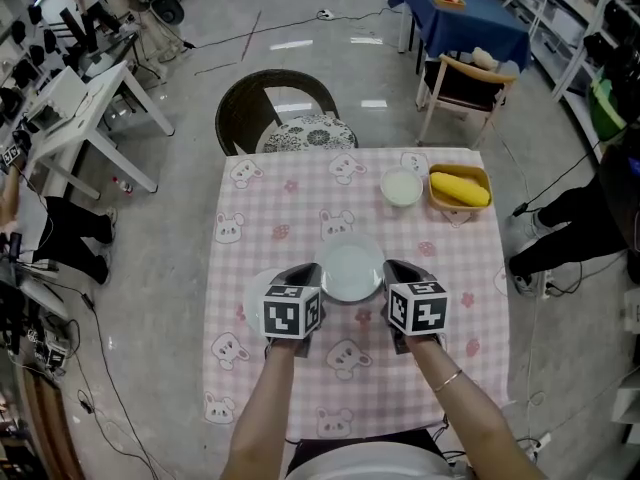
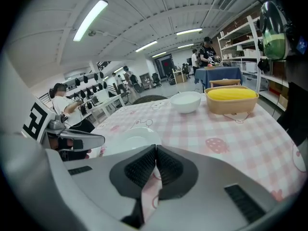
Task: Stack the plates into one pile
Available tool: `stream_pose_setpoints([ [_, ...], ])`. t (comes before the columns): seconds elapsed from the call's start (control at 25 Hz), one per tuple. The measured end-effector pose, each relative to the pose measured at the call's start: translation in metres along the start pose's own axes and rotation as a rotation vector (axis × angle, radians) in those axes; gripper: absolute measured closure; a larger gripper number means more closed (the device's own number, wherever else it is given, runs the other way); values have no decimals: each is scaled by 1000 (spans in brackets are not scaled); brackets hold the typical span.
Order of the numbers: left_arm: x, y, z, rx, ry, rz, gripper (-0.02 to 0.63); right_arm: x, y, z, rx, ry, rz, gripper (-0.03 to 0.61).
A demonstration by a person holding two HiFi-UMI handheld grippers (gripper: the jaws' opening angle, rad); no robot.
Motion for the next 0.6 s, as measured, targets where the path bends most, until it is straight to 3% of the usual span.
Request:
stream_pose_setpoints([
  [0.4,-8,52,-33,163,32,125,594,15,14,-40,85,40,61,572],
  [0.6,-26,82,-51,231,73,143,592,10,13,-78,167,84,51,571],
])
Point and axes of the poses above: the fingertips, and each gripper's own axes: y backward along the fingers, z to its right, x out of its top, the point moved 5 cm from there along y, backward along the fingers, and after that the axes turned 2 degrees about x, right-handed, at the moved point
